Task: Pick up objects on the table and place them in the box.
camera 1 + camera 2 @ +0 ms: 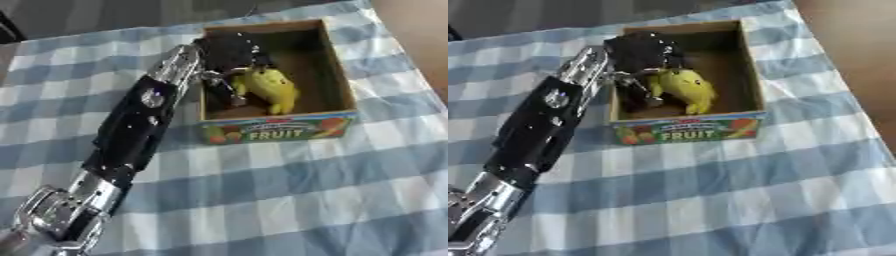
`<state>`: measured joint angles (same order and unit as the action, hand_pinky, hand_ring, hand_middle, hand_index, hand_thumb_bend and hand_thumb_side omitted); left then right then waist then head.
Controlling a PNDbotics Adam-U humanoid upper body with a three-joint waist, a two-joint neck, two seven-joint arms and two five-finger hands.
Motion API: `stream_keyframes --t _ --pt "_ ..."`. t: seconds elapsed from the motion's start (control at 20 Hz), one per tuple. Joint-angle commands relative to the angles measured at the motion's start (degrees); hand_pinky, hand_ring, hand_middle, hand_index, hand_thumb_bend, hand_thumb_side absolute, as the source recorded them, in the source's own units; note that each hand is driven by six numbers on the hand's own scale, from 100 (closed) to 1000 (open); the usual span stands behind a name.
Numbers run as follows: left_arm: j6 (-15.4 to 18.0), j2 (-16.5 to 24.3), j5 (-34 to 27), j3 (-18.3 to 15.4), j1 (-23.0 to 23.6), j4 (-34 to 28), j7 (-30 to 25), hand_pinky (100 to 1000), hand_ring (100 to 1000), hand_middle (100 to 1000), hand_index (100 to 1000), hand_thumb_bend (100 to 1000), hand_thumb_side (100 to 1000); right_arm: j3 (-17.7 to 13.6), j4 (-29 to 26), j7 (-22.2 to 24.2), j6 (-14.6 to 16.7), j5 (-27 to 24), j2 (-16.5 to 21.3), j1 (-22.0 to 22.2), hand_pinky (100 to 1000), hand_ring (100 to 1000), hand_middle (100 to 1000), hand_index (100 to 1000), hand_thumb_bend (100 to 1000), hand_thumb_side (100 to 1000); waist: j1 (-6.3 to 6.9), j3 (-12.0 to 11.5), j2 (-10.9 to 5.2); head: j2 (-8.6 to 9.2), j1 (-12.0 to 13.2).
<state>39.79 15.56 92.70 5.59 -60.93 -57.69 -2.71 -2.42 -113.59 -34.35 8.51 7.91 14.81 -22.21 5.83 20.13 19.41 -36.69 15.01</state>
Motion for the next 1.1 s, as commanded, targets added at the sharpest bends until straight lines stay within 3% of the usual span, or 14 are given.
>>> stream_keyframes --t 0.05,0.15,0.35,0.6,0.65,0.7,0.75,0.9,1.1 --pt "-1.3 0.4 -0.6 -0.7 -0.8 -2.1 1.5 814 804 674 960 588 907 -0.1 -1.0 -0.2 -0.2 -0.4 0.3 -0.5 932 866 649 824 100 709 -0.75 0.1 -1.29 -0.2 0.4" --pt "-3.0 0.5 -2.1 -1.3 -0.7 -3.0 2.7 809 807 677 963 571 913 -0.1 -1.0 -0.1 -0.2 -0.5 0.3 -0.5 932 866 646 824 100 709 -0.88 0.1 -1.42 -0.16 0.5" --pt "-6.1 0.7 -7.8 -2.4 -0.4 -5.6 5.6 778 806 681 935 428 854 -0.1 -1.0 -0.1 -0.2 -0.6 0.2 -0.4 930 866 646 824 100 707 -1.01 -0.2 -1.75 -0.4 0.3" --pt "-7.9 1.4 -14.5 -2.1 -0.1 -8.3 4.4 778 806 681 935 428 854 -0.2 -1.0 -0.3 -0.2 -0.5 0.3 -0.4 930 866 646 824 100 707 -1.04 -0.5 -1.89 -0.53 0.2" --pt "-8.2 1.6 -15.1 -2.3 0.0 -8.8 4.2 730 808 710 891 221 791 -0.3 -1.0 -0.4 -0.2 -0.4 0.3 -0.3 929 865 647 824 100 706 -1.12 -0.7 -2.08 -0.87 -0.3" --pt "-8.4 1.7 -15.8 -3.2 0.3 -9.8 4.5 726 808 712 890 199 785 -0.6 -1.0 -0.6 -0.3 -0.2 0.5 0.0 929 865 647 824 100 706 -1.26 -1.5 -2.3 -1.3 -1.2" --pt "-8.4 1.8 -16.7 -4.4 0.8 -11.0 5.2 707 809 732 888 100 775 -0.8 -1.0 -0.8 -0.3 -0.1 0.7 0.1 927 864 647 823 100 705 -1.39 -2.3 -2.45 -1.59 -2.1" --pt "-8.4 2.3 -19.3 -7.7 3.3 -15.2 7.7 686 804 741 889 100 758 -1.1 -1.0 -1.3 -0.3 0.3 1.0 0.4 927 864 647 823 100 704 -1.83 -3.8 -2.78 -2.07 -4.2" --pt "-11.0 3.9 -22.7 -10.0 7.5 -20.6 11.0 632 790 759 861 100 707 -1.4 -1.0 -1.7 -0.3 0.6 1.3 0.6 925 862 648 823 100 702 -2.37 -5.5 -3.13 -2.16 -6.5"
